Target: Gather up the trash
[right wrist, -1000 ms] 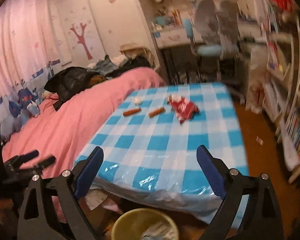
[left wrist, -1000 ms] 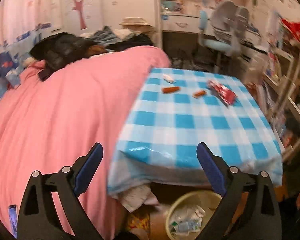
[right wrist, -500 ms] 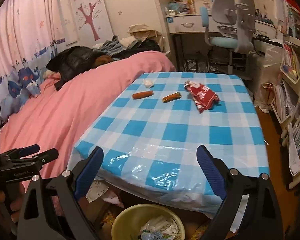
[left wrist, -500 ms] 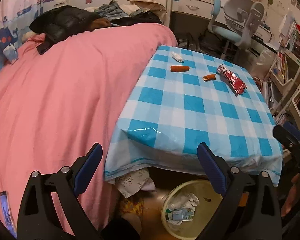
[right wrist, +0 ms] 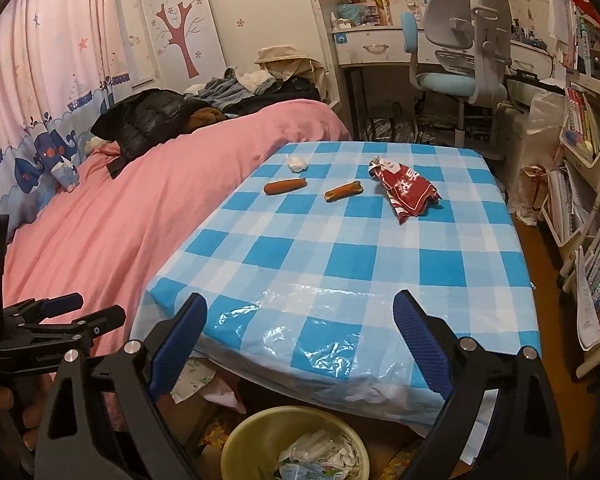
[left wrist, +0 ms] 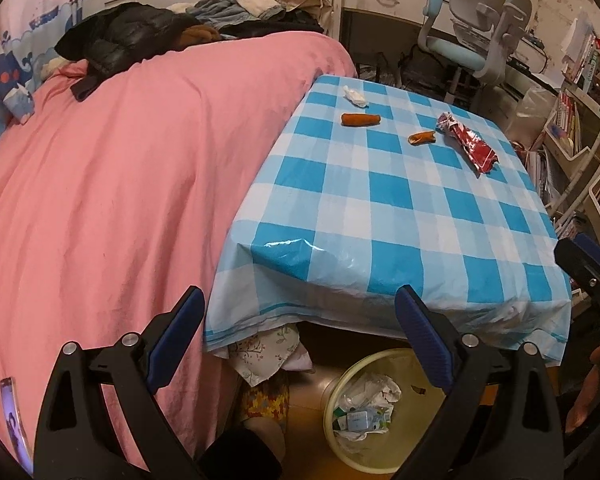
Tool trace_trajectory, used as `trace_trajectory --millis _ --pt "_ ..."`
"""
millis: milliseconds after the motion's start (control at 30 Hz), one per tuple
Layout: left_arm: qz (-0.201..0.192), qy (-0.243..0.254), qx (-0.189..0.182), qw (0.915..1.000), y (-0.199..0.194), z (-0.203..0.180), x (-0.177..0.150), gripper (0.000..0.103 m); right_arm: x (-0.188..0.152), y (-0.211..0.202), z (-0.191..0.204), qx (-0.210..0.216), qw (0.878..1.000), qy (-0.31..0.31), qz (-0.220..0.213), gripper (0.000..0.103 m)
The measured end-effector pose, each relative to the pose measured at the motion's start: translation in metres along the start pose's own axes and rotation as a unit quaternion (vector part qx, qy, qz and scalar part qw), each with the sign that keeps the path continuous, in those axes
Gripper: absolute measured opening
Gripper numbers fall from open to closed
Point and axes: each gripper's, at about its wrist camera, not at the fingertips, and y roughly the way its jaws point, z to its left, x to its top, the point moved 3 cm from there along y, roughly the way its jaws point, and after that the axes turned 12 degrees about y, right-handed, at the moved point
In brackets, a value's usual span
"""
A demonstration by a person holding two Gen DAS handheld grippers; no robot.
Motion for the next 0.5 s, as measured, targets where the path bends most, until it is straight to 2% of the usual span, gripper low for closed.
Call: trace_trajectory --millis 500 --pt "0.014 0.004 0.007 0.9999 0.0063 -0.0011 -0.002 0.092 -0.0007 -0.0003 -0.0008 -0.007 1.0 -0.004 -0.001 0.09"
